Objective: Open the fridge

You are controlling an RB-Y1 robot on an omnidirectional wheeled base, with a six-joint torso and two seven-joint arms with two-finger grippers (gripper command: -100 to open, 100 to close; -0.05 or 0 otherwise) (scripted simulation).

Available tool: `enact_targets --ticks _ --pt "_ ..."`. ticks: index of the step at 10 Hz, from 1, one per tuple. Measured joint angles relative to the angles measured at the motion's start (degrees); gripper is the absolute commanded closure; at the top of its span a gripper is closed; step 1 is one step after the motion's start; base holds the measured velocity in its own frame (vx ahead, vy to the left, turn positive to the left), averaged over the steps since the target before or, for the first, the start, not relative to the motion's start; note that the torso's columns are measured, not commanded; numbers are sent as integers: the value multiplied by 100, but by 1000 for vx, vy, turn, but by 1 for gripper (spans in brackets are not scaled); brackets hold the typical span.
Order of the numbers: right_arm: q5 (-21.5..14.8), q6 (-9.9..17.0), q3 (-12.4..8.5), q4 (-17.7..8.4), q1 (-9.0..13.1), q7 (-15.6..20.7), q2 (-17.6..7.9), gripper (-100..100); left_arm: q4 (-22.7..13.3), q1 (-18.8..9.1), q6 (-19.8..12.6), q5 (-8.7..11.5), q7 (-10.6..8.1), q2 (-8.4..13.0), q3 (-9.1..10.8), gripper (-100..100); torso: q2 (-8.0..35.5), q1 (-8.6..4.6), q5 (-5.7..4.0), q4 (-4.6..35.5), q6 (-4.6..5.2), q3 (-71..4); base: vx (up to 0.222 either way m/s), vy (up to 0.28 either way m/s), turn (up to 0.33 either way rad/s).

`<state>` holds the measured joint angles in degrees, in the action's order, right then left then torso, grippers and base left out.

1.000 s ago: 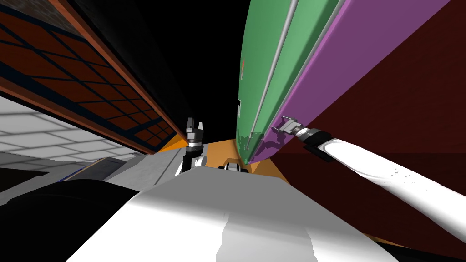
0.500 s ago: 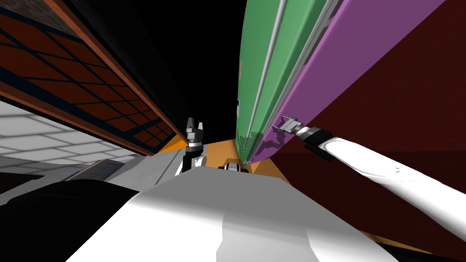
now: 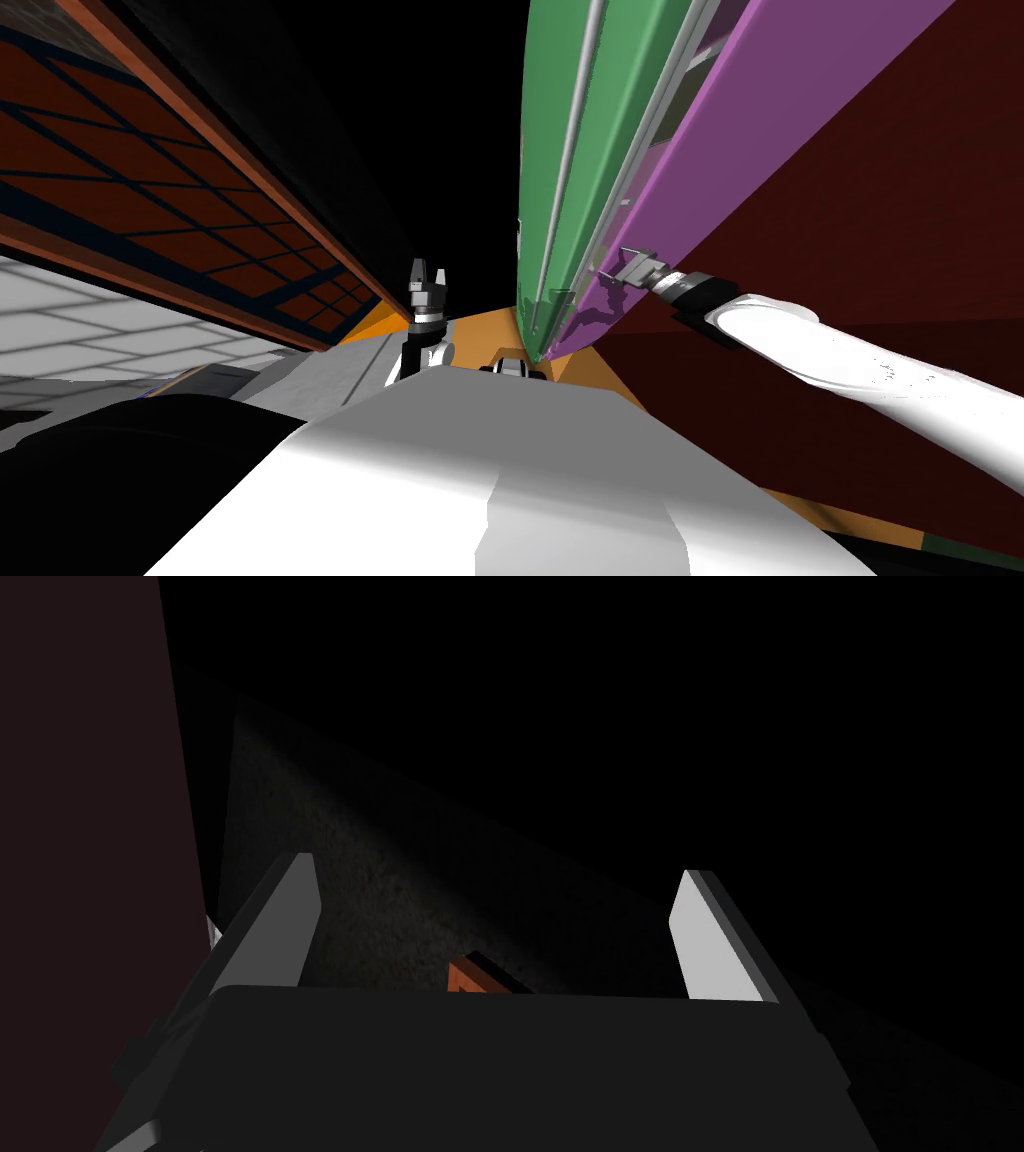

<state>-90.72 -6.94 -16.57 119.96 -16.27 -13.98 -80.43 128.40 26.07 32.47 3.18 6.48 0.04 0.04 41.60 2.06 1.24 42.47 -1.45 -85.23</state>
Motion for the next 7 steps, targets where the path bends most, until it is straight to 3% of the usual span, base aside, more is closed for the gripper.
enact_targets --ticks 2,3,4,5,6,7 --pt "56 -127 -195 72 -113 174 125 -100 0 0 0 0 0 0 0 0 6 -7 -5 -2 9 7 0 0 0" --pt "-23 -102 -153 66 -86 197 114 -100 0 0 0 0 0 0 0 0 6 -4 -6 -5 8 7 -8 -8 27" --pt "187 -133 -191 59 -101 384 146 -100 0 0 0 0 0 0 0 0 6 -6 -5 -2 11 6 -14 -9 4" --pt "15 -87 -61 7 3 247 30 -100 0 0 0 0 0 0 0 0 0 -2 0 -2 5 0 21 33 -62" --pt "-229 -64 -230 133 -87 69 -14 -100 0 0 0 0 0 0 0 0 -4 -5 -13 -11 34 4 36 46 -86" --pt "-39 -88 -233 105 -47 234 -26 -100 0 0 0 0 0 0 0 0 -4 -17 -13 -10 20 1 22 34 -30"
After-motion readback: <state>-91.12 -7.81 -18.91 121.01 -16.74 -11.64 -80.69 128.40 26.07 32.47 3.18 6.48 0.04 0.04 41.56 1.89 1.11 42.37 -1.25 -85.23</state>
